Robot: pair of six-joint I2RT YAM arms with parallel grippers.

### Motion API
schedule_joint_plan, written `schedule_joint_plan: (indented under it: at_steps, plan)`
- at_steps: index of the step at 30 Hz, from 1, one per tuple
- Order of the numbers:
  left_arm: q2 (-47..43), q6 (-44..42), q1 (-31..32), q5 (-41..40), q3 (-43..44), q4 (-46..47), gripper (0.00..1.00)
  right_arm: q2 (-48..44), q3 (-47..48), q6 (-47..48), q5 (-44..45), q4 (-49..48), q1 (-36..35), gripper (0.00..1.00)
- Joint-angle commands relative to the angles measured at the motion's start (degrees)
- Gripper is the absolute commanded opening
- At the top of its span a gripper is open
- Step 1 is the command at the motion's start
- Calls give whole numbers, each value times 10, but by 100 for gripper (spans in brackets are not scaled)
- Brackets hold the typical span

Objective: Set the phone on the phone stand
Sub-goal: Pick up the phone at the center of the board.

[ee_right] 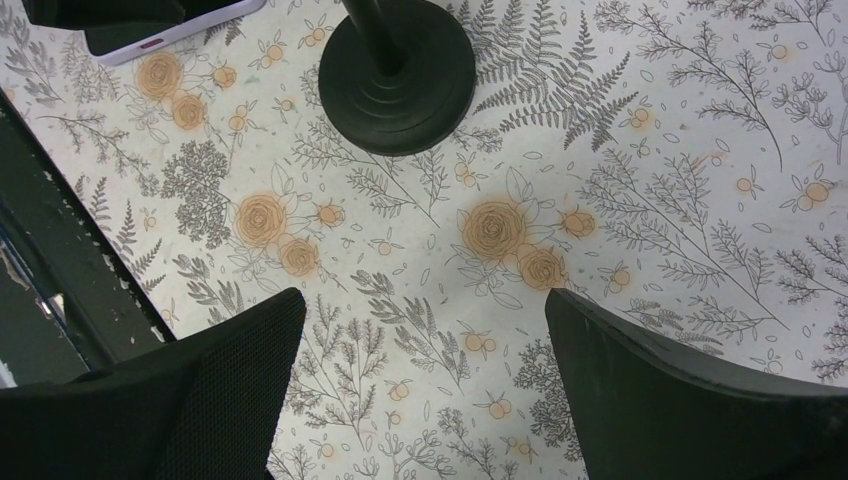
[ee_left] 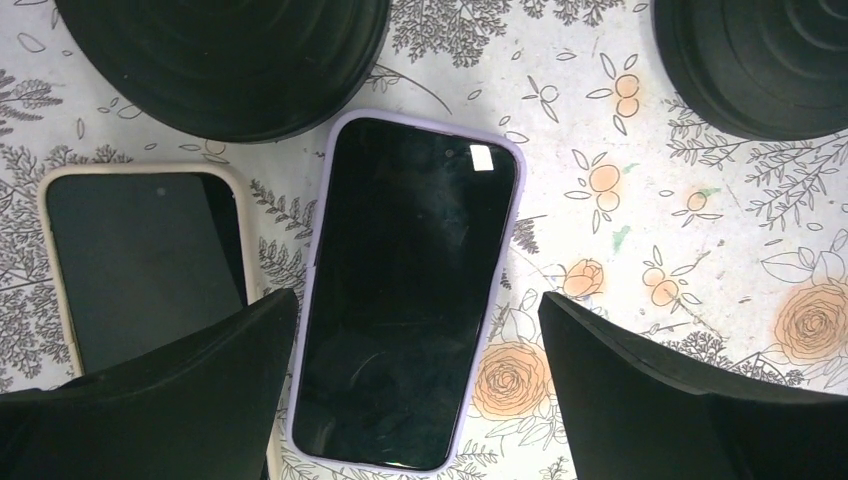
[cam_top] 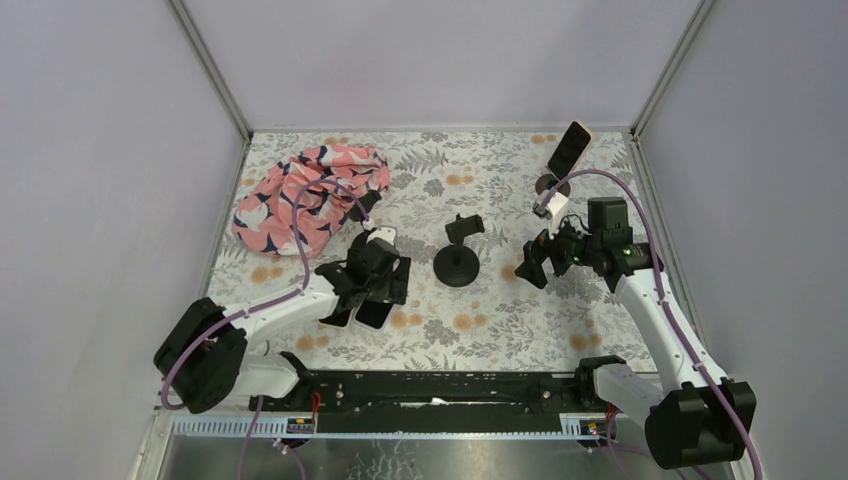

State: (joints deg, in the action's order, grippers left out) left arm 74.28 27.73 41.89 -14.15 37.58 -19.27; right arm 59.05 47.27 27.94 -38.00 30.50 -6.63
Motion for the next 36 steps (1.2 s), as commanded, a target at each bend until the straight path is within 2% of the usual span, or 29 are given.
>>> schedule_joint_plan:
  at_steps: [1,10,20,30,36]
  plan:
    - [11,-22,-8,30,17,5,99,-9,-2,9,13,-4,3,100]
    - [37,-21,-15,35,16,1,95,-12,-4,13,11,-4,2,100]
    - [56,-7,-17,28,24,-18,95,-14,-3,18,4,0,3,100]
    - [-30,-5,-16,7,23,-22,96,-15,-3,20,-1,3,2,100]
    - [22,10,-17,17,19,-29,97,-18,-4,21,-2,3,3,100]
